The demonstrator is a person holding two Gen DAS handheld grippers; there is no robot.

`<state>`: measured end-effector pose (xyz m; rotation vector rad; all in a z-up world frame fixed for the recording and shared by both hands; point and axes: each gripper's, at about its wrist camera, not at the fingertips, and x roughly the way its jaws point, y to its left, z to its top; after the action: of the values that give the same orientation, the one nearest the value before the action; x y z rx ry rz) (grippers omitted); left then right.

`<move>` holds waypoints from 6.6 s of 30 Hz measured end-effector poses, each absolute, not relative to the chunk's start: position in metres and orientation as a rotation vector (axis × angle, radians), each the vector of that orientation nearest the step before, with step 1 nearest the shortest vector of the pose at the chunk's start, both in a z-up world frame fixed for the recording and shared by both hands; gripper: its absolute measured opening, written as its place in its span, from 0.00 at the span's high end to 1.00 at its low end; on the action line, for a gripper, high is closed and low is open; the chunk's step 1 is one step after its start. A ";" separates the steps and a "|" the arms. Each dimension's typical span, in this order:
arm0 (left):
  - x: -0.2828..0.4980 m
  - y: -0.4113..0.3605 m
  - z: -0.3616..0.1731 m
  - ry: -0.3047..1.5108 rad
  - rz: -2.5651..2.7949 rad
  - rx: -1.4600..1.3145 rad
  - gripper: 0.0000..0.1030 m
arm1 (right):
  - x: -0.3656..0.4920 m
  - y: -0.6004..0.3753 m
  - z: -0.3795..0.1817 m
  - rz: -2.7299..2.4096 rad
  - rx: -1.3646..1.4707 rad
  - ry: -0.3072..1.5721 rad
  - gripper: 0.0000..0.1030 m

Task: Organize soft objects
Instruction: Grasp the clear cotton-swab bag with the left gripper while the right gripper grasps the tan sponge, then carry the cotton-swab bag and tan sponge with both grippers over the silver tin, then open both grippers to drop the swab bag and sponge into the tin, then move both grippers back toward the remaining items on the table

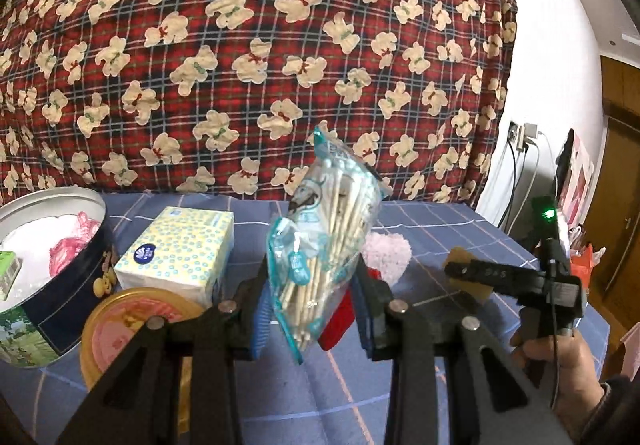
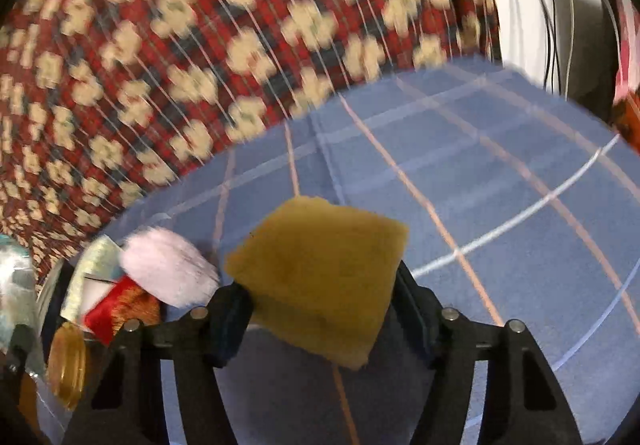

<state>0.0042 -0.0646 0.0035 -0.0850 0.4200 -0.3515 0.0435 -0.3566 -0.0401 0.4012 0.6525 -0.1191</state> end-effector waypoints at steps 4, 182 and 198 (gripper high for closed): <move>0.002 -0.060 0.006 0.412 -0.345 -0.087 0.67 | 0.020 -0.322 -0.016 -0.133 0.225 0.492 0.35; 0.052 0.247 0.008 0.340 0.354 -0.093 0.02 | 0.049 0.051 0.028 0.185 0.119 0.145 0.14; 0.045 0.225 0.003 0.282 0.368 -0.047 0.02 | 0.036 0.027 0.011 0.147 0.090 0.165 0.14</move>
<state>0.0450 0.2248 0.0029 -0.0466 0.2818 0.3683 0.0361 0.0271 0.0107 0.0903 0.1647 0.1465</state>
